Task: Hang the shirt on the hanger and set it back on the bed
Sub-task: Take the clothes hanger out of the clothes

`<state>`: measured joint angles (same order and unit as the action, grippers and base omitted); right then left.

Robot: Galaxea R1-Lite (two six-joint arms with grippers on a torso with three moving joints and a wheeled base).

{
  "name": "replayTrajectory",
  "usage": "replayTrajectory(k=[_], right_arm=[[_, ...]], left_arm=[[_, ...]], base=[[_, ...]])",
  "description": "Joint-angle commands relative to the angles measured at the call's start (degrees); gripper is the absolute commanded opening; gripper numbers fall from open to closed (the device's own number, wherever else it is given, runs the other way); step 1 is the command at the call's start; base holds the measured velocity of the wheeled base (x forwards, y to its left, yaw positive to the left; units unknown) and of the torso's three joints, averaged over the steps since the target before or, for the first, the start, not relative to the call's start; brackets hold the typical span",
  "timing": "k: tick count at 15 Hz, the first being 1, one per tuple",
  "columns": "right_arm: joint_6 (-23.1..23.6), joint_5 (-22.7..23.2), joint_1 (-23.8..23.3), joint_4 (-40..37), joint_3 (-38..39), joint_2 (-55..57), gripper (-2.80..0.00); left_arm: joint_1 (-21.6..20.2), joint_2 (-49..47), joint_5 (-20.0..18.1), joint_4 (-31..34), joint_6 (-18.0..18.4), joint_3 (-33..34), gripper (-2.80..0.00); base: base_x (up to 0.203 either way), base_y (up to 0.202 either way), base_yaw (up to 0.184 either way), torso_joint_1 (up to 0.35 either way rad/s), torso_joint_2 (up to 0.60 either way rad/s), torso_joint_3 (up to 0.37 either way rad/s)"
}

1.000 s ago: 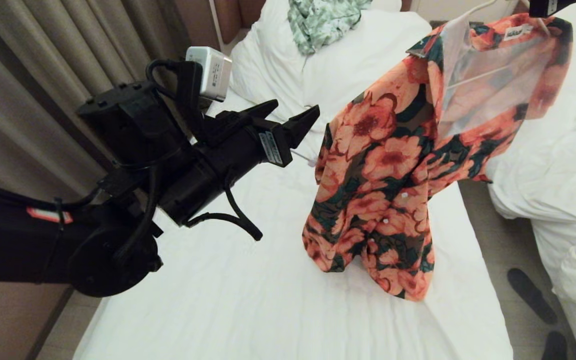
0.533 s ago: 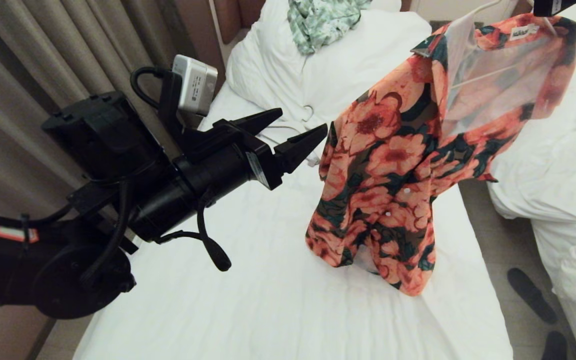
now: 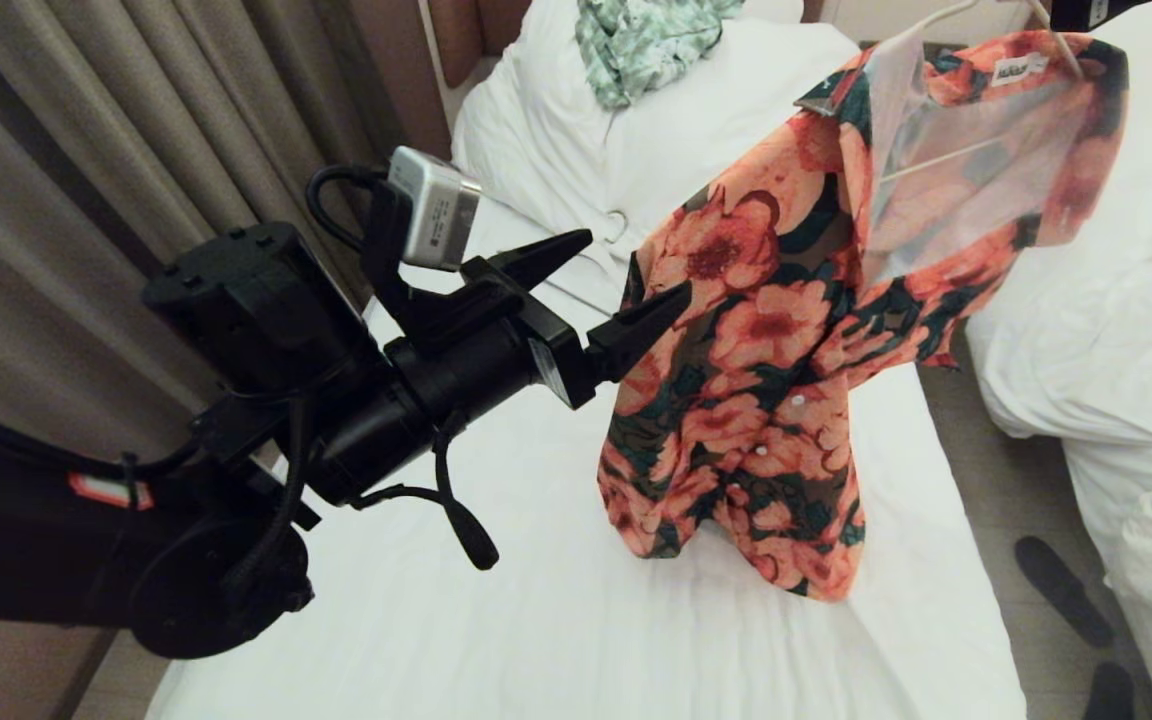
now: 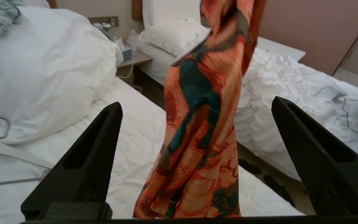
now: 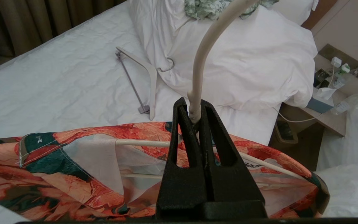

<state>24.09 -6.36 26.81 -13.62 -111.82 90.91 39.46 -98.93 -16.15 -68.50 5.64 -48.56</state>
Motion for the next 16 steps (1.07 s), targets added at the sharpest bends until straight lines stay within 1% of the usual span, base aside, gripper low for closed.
replayTrajectory(k=[1,4,6,7,9,14,16], right_arm=[[0.1,-0.1,0.2,-0.1,-0.1,0.0,-2.80],[-1.1,-0.1,1.6,-0.2,0.0,-0.5,-2.80],[-1.2,-0.1,2.2,-1.3,0.1,-0.7,-2.80],[-1.2,-0.1,2.5,-1.7,0.1,-0.7,-2.80],[-1.2,-0.1,2.4,-1.6,-0.2,-0.6,-2.80],[-1.1,-0.4,1.9,-1.3,-0.6,-0.4,-2.80],[-1.1,-0.5,1.7,-1.2,-0.6,-0.2,-2.80]], left_arm=[[1.0,-1.3,0.2,-0.4,0.3,0.0,0.00],[2.8,-2.8,3.8,-0.8,0.2,-0.9,0.00],[3.2,-4.4,5.2,-3.7,0.4,-1.3,0.00],[3.5,-5.1,6.1,-4.9,0.4,-1.3,-2.80],[3.6,-5.6,7.0,-5.5,1.0,-1.7,-2.80],[3.4,-5.3,7.0,-5.6,1.0,-1.7,-2.80],[2.6,-4.9,7.0,-5.5,1.0,-1.8,-2.80]], base=[[0.000,0.000,0.000,0.000,0.00,0.000],[0.000,0.000,0.000,0.000,0.00,0.000],[0.000,0.000,0.000,0.000,0.00,0.000],[0.000,0.000,0.000,0.000,0.00,0.000],[0.000,0.000,0.000,0.000,0.00,0.000],[0.000,0.000,0.000,0.000,0.00,0.000],[0.000,0.000,0.000,0.000,0.00,0.000]])
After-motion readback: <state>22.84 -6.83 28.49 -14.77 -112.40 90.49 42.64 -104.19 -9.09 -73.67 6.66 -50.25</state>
